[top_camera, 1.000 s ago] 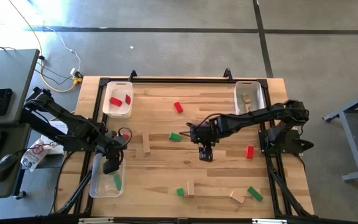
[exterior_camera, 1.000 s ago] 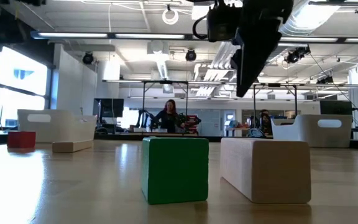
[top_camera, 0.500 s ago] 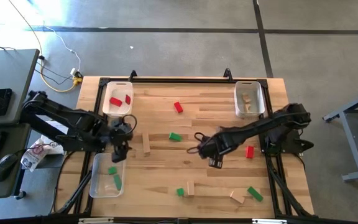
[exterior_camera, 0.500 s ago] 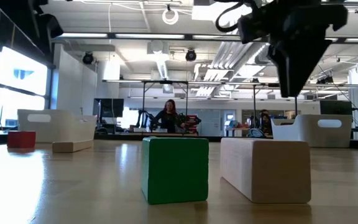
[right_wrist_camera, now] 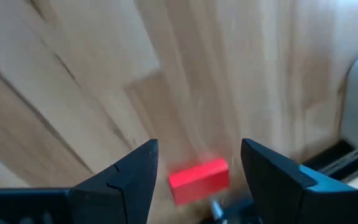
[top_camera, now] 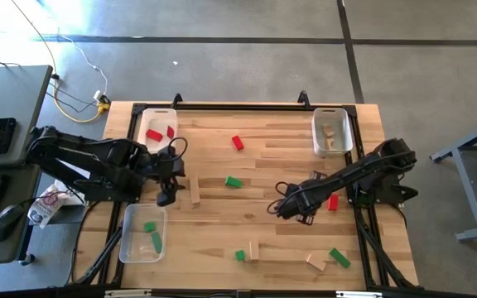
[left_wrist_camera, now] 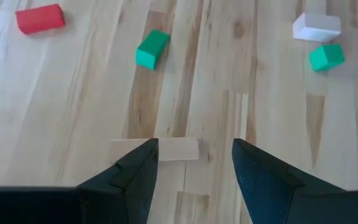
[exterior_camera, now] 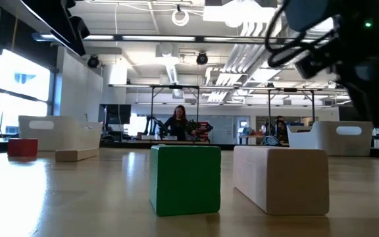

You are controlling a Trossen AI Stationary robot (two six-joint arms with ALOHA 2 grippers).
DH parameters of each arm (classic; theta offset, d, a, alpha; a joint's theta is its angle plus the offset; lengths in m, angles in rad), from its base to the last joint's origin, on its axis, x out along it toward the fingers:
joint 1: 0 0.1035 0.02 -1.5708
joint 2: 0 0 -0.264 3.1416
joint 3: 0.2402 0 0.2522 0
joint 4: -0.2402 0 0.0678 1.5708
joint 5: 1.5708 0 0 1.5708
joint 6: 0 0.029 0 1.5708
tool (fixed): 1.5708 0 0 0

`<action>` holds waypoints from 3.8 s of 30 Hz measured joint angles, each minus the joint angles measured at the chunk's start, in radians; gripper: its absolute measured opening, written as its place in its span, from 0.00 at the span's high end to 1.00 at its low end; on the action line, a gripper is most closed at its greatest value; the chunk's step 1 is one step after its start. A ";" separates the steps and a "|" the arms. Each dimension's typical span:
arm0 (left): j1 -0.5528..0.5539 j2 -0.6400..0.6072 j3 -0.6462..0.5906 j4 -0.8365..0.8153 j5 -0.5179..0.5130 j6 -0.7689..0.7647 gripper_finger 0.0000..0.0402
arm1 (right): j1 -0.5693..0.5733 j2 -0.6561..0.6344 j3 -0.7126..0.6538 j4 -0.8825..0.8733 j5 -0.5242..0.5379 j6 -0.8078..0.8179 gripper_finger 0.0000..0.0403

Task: Sort & place blocks by color
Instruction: Put the light brown block into the gray bin

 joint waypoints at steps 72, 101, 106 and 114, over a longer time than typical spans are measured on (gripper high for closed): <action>0.381 0.034 0.000 0.497 -0.161 0.027 0.52 | 0.513 -0.052 -0.167 0.740 -0.146 0.837 0.46; 0.381 0.043 0.000 0.504 -0.161 0.071 0.52 | 0.512 0.083 -0.161 0.770 -0.189 0.888 0.46; 0.381 0.042 0.000 0.504 -0.161 0.072 0.52 | 0.512 0.084 -0.160 0.726 -0.185 0.939 0.49; 0.381 0.042 0.000 0.504 -0.160 0.141 0.52 | 0.509 0.084 -0.161 0.705 -0.207 0.949 0.67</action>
